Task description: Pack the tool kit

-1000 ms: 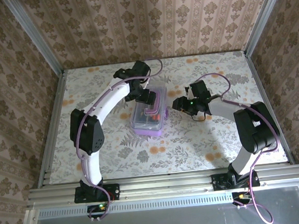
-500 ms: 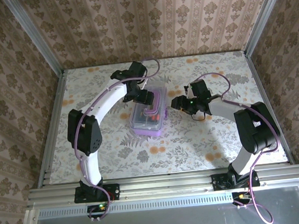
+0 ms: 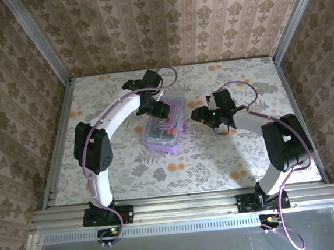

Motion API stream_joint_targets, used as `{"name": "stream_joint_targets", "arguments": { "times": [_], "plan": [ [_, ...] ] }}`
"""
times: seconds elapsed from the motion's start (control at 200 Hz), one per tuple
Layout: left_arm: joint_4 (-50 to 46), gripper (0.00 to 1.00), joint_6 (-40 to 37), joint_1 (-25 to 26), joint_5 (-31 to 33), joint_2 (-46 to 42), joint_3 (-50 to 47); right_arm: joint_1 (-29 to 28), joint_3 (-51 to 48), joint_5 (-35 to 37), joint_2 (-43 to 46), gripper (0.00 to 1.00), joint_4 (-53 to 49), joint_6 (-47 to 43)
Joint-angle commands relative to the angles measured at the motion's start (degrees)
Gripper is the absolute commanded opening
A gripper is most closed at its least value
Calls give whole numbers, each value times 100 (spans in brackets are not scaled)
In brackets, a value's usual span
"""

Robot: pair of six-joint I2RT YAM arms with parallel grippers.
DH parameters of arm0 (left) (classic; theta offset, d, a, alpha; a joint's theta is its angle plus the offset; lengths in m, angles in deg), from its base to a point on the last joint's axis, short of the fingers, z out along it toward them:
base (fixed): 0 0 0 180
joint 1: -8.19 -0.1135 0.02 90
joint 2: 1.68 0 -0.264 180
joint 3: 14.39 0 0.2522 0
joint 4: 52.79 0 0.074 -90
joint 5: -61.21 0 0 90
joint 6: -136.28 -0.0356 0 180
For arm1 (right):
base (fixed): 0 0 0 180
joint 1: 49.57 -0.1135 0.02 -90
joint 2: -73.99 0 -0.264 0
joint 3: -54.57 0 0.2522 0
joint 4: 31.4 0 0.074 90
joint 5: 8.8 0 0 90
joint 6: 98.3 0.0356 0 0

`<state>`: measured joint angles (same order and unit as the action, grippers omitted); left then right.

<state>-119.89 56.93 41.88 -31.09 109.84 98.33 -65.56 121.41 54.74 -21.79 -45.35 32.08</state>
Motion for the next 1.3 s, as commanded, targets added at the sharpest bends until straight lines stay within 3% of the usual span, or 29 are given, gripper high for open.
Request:
{"name": "stream_joint_targets", "arguments": {
  "times": [0.0,0.34,0.49,0.805,1.055,1.295],
  "plan": [
    [-68,61,-123,-254,-145,305,-470,34,-14,-337,24,58,229,145],
    [200,57,-264,-641,-551,218,-773,25,-556,-1493,-649,77,3035,1507],
    [245,57,-279,-715,-662,252,-839,25,-739,-1612,-917,82,3849,1916],
    [349,56,-267,-889,-930,256,-905,8,-1028,-1853,-1947,92,6794,3440],
    [360,54,-248,-926,-1052,273,-901,-111,-1076,-1755,-1934,99,6810,3443],
    [382,54,-229,-943,-1097,221,-913,-256,-1019,-1578,-2016,99,6836,3644]
  ]
}}
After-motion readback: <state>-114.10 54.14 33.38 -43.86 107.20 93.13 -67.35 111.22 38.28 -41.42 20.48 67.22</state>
